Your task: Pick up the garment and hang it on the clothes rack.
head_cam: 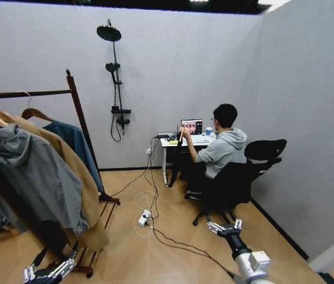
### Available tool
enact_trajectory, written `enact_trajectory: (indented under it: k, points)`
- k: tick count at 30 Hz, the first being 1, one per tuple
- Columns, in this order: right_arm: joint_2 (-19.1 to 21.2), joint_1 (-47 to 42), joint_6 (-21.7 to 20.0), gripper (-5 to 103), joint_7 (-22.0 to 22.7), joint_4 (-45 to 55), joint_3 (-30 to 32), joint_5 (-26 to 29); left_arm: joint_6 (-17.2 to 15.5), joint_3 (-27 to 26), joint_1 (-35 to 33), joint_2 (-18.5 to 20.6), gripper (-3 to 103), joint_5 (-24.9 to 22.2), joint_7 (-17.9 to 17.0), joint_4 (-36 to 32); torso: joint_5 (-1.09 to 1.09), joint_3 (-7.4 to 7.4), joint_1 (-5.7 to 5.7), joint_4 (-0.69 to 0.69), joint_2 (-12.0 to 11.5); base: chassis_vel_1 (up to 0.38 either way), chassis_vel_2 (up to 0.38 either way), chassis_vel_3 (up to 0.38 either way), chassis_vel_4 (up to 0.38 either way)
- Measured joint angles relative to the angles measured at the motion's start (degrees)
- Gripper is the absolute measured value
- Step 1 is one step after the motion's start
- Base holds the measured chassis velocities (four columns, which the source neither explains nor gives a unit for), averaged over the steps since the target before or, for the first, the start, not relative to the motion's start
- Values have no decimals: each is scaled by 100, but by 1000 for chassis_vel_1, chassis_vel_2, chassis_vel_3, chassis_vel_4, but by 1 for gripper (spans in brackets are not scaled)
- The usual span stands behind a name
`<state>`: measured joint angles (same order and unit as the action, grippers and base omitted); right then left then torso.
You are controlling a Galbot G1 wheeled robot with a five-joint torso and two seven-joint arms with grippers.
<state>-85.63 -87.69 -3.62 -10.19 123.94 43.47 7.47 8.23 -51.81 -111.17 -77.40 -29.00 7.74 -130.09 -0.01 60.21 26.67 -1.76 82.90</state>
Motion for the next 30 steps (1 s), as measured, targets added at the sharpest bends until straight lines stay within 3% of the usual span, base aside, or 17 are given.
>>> enact_trajectory:
  k: [9,11,14,18,19,22,26,27,30]
  points:
    - [29,147,-52,100,12,-84,-30,-2,0,-1,0,0,100,0,-3,0,7,0,-1,2,1,-340,349,341,-344]
    - [48,190,-51,100,19,-156,-32,-2,0,0,0,0,100,0,-1,0,-3,-1,-1,0,1,-355,352,365,-346]
    - [65,207,-51,100,22,-172,-31,-1,0,0,0,0,100,0,0,-1,7,0,-2,2,1,-366,378,351,-366]
    - [107,212,-55,100,30,-130,-27,28,0,0,0,1,100,0,-1,0,-2,0,-1,0,0,-367,354,364,-354]
    - [123,233,-55,100,86,-109,-31,57,0,0,0,0,100,0,-2,0,8,0,-1,2,1,-378,364,356,-380]
    - [160,311,-128,100,249,-38,-28,76,0,0,0,0,100,0,-3,0,-3,1,2,1,-1,-336,350,353,-326]
    - [326,577,-333,100,570,12,14,76,0,0,0,0,100,0,-2,0,6,3,7,1,-3,-251,241,243,-256]
    - [421,709,-345,100,659,-59,26,76,0,0,1,1,100,0,-1,0,-2,2,8,-1,-3,-160,178,-17,-93]
    - [719,1141,-346,100,871,-414,14,152,0,0,1,0,100,0,-2,0,5,2,3,3,-2,-32,38,-6,-11]
